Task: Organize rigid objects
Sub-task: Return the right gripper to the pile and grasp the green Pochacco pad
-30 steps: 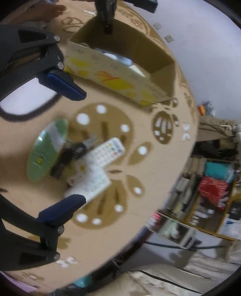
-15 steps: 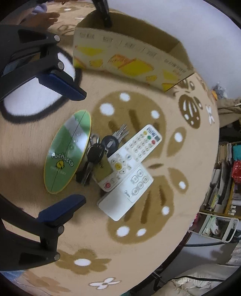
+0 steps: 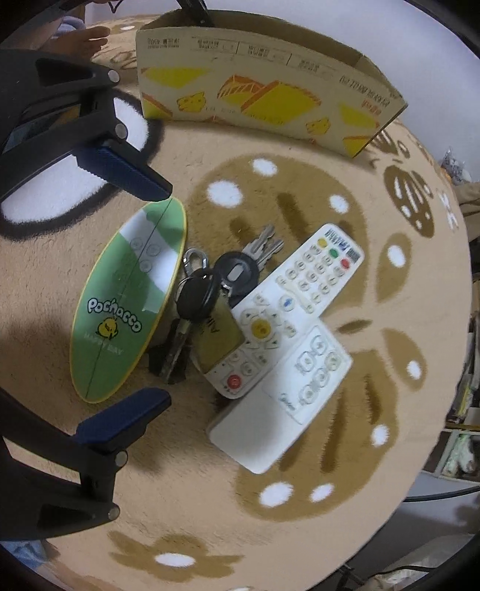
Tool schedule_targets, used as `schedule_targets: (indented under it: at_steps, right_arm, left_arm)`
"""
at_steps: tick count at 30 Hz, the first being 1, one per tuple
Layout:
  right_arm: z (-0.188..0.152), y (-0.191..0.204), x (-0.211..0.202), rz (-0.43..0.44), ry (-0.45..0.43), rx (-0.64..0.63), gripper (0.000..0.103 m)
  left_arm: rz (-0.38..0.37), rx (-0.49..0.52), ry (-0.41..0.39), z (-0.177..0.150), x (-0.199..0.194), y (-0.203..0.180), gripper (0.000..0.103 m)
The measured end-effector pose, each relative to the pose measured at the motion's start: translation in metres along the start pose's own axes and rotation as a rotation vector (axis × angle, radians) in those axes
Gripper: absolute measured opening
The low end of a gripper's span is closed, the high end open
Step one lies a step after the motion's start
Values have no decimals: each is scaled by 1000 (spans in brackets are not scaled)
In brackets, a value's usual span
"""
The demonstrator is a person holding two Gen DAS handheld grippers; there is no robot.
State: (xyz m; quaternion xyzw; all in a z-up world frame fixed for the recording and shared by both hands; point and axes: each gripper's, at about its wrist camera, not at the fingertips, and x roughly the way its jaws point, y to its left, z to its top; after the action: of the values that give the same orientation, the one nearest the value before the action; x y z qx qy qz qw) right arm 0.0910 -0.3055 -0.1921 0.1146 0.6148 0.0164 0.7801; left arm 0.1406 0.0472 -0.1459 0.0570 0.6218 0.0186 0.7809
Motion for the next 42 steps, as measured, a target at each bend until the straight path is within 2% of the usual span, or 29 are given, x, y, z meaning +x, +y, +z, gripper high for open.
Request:
schedule_targets:
  at_steps: [6,15,22,28,35,39,42]
  right_arm:
    - [-3,-14,9,31,30,47,103]
    - [-4,-10,15,47,59,34,103]
    - [-11,10,21,-7,103,-49,103]
    - [-15,26,25,-12,143,-73,103]
    - [-14,43,36,-127,114,-83,103]
    - [-8,49,33,-165,102,-87,90]
    - [-4,57,30,-204,107,-99,73]
  left_arm:
    - [1,1,0,0,0,0,10]
    - [3,4,-1,0,1,0,10]
    - [5,5,-1,0,1,-1,11]
    - [5,4,0,1,0,-1,11]
    - [4,4,0,1,0,-1,11]
    - [2,3,0,1,-1,-1,11]
    - [3,3,0,1,-1,-1,11]
